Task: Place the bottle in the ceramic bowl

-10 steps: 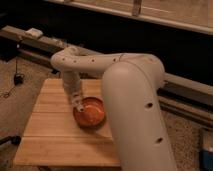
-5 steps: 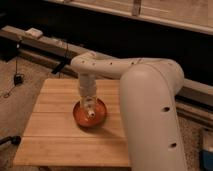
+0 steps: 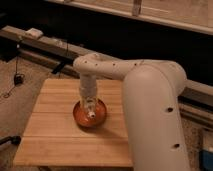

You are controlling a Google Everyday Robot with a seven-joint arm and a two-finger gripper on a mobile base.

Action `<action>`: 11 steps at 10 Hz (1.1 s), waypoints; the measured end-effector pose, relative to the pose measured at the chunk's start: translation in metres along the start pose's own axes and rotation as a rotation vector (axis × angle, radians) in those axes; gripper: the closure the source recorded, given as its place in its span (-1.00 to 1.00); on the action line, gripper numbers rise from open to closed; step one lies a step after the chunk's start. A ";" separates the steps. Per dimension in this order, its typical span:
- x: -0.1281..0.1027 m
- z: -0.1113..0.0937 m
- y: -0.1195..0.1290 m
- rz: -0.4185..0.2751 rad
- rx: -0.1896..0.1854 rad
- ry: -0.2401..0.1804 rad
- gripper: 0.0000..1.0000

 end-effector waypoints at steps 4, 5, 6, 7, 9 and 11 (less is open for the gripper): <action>0.001 0.000 0.002 -0.003 -0.009 -0.004 -0.60; 0.001 0.000 0.002 -0.004 -0.009 -0.004 -0.60; 0.001 0.000 0.002 -0.004 -0.008 -0.004 -0.60; 0.001 0.000 0.003 -0.004 -0.008 -0.003 -0.60; 0.001 0.000 0.002 -0.003 -0.008 -0.003 -0.60; 0.001 0.000 0.002 -0.003 -0.009 -0.003 -0.60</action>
